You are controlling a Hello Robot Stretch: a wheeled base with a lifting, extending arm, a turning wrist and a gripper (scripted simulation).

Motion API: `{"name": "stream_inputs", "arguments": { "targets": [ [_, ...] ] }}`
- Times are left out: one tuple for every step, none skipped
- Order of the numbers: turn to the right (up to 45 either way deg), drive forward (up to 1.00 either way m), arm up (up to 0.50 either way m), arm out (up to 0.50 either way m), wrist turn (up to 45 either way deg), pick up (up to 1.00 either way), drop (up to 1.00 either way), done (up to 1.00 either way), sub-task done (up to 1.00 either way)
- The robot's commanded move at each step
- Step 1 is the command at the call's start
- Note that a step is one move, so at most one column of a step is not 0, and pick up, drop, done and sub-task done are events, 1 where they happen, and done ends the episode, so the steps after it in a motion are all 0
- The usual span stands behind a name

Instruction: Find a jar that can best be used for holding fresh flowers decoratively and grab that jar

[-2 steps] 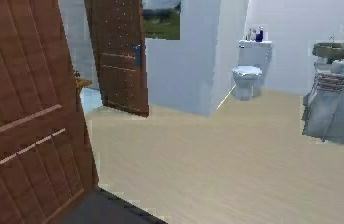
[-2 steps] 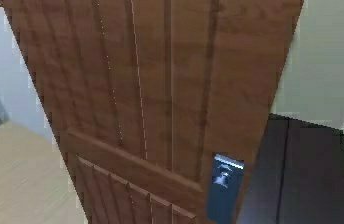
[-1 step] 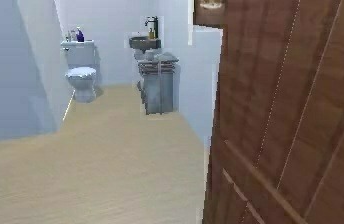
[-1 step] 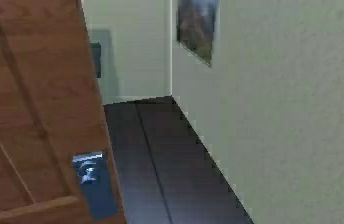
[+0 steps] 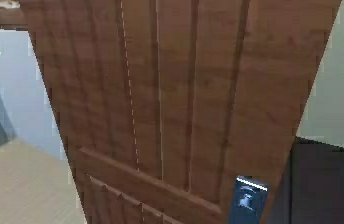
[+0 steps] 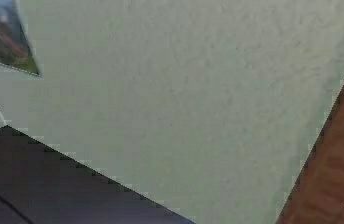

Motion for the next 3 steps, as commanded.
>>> {"name": "stream_inputs", "arguments": {
  "targets": [
    [45.0,0.00,0.00,0.00,0.0,0.00,0.00,0.00,0.00],
    [39.0,0.00,0.00,0.00,0.0,0.00,0.00,0.00,0.00],
    [0.0,0.50,0.00,0.00,0.0,0.00,0.00,0.00,0.00]
  ]
}}
